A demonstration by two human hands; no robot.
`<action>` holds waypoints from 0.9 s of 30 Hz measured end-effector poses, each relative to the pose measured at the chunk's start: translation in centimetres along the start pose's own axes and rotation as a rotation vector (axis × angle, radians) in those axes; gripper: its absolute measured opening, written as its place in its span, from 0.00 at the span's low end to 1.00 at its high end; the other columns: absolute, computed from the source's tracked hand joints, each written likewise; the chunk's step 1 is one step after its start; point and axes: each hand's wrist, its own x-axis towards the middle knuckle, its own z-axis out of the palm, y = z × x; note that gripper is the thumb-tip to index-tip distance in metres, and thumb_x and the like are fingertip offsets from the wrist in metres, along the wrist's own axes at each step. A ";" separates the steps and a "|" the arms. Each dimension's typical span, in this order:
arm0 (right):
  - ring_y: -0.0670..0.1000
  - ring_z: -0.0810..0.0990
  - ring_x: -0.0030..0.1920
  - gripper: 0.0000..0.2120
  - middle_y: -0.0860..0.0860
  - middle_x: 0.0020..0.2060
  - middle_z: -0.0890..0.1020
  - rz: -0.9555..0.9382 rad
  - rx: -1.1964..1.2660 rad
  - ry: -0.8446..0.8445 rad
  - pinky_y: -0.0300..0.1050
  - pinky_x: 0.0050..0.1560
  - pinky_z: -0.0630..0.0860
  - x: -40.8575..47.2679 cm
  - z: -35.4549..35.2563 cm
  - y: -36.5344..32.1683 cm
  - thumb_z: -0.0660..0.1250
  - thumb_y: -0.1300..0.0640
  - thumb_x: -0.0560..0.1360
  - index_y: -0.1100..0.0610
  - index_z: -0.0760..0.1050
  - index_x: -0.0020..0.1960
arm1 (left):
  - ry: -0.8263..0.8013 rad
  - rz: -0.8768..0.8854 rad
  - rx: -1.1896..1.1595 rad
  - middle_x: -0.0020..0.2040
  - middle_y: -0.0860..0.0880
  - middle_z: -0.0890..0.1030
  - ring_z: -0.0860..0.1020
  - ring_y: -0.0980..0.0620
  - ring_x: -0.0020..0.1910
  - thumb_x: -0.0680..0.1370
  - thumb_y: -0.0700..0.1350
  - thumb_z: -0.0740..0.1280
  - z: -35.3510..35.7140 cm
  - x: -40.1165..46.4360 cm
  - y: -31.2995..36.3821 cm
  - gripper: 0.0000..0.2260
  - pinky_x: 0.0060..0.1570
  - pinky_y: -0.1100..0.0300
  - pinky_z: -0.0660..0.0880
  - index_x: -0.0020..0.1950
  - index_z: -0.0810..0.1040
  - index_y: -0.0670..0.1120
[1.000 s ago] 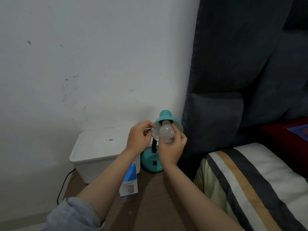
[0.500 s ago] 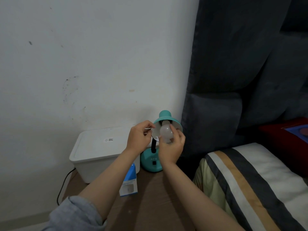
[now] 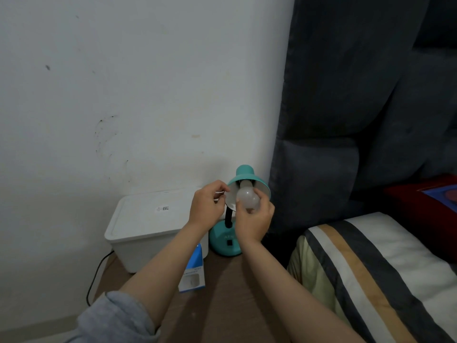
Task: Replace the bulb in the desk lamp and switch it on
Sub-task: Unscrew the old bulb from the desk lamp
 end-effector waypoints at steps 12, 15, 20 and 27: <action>0.50 0.79 0.51 0.18 0.54 0.55 0.77 0.071 0.130 0.018 0.28 0.42 0.73 -0.4 0.0 -0.2 0.70 0.53 0.73 0.55 0.70 0.61 | 0.007 0.008 -0.002 0.42 0.53 0.81 0.80 0.54 0.41 0.73 0.31 0.64 0.1 0.1 0.0 0.10 0.42 0.75 0.74 0.44 0.79 0.46; 0.47 0.77 0.47 0.18 0.48 0.56 0.73 -0.023 0.056 -0.012 0.27 0.43 0.74 -0.1 -0.3 0.0 0.72 0.58 0.71 0.54 0.73 0.59 | -0.002 0.017 0.000 0.42 0.53 0.81 0.80 0.55 0.41 0.73 0.32 0.64 0.0 0.1 -0.1 0.11 0.42 0.75 0.74 0.44 0.79 0.46; 0.52 0.79 0.55 0.23 0.46 0.59 0.72 -0.044 0.049 0.000 0.42 0.48 0.80 -0.5 -0.5 0.9 0.74 0.59 0.69 0.51 0.72 0.62 | -0.011 0.026 -0.004 0.41 0.51 0.81 0.80 0.55 0.37 0.73 0.31 0.64 0.1 0.0 -0.3 0.11 0.38 0.74 0.72 0.45 0.79 0.47; 0.42 0.76 0.43 0.25 0.51 0.56 0.76 0.052 0.116 0.028 0.26 0.39 0.73 -0.4 -0.3 -0.4 0.74 0.55 0.70 0.57 0.71 0.64 | 0.018 0.047 -0.017 0.42 0.48 0.82 0.81 0.52 0.43 0.73 0.32 0.64 0.5 -0.3 -0.7 0.10 0.45 0.62 0.78 0.46 0.79 0.45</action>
